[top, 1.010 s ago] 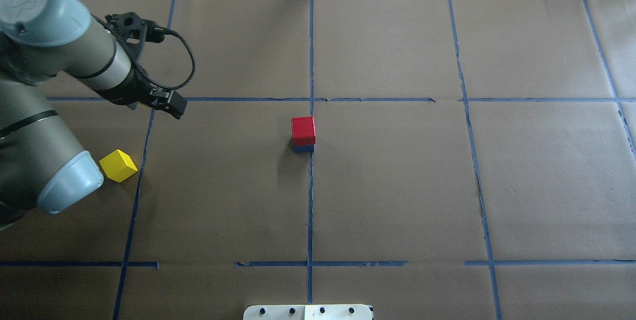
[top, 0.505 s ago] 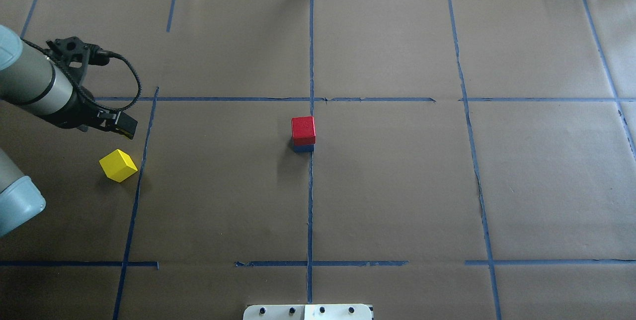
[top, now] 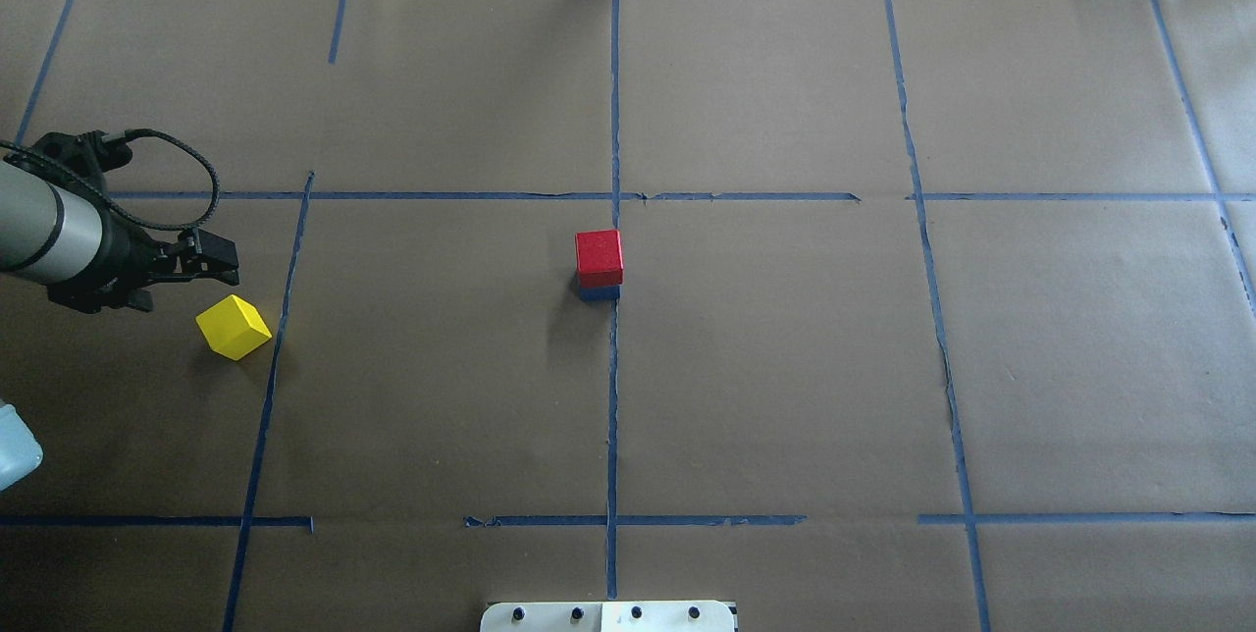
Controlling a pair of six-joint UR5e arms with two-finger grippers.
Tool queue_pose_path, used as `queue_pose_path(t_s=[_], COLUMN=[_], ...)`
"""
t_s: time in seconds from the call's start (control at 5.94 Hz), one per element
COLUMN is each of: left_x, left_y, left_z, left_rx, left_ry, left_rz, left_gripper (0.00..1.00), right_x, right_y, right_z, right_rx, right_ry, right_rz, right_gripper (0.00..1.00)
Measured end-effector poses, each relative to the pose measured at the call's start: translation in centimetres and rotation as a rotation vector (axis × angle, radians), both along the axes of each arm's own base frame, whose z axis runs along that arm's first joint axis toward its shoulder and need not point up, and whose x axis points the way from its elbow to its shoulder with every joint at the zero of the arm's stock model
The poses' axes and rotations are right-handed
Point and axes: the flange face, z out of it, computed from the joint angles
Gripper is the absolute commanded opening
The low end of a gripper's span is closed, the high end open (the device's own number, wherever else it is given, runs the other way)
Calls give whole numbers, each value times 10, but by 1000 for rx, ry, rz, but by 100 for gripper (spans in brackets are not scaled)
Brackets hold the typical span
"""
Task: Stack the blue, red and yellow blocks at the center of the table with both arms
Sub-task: 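Lower the left gripper onto the yellow cube and grasp it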
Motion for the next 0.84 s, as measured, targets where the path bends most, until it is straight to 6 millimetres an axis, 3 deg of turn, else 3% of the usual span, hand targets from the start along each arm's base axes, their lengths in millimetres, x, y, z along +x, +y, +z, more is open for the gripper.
queue_pose_path(t_s=[0.34,0.84], left_x=[30,55], left_y=[2,8], left_z=[24,42], left_rx=[-8,-24], left_ry=[9,-15], left_rz=[-41,-8], left_gripper=[100,97], right_x=[0,0], right_y=[1,1], right_z=[2,5], right_rx=[-4,-7], right_ry=[1,2], right_rz=[-2,-3], right_gripper=[100,100])
